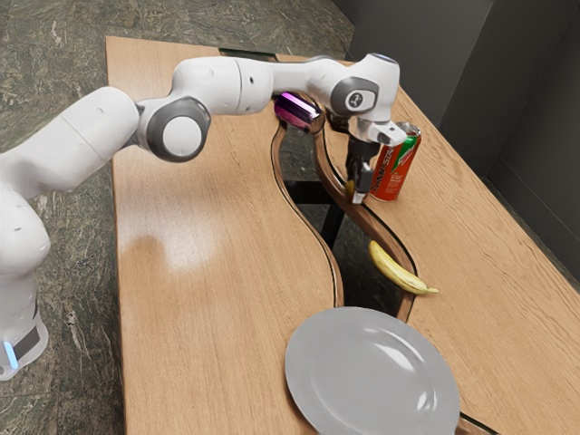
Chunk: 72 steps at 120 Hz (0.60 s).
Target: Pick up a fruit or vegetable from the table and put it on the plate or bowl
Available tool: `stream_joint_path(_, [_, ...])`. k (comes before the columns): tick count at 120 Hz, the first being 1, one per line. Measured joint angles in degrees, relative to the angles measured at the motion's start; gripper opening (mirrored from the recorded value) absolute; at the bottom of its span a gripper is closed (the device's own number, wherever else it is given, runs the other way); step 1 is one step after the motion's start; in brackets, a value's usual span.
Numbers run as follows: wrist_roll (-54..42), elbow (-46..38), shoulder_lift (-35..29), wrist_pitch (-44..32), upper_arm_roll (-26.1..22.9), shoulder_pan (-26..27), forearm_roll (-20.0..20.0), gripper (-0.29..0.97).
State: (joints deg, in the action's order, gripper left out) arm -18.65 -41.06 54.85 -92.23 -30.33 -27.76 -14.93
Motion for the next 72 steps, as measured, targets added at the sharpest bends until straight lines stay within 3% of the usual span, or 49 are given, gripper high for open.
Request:
stream_joint_path(16, [0.88,0.00,-5.07,1.74,-0.38,3.84,-1.83,0.33])
stream_joint_path(54, [4.31,-0.37,-19.51,10.09,-1.15,22.29,-9.32,0.36])
stream_joint_path(72, [6.81,-4.95,-18.47,11.84,-15.20,23.88,-17.31,0.32])
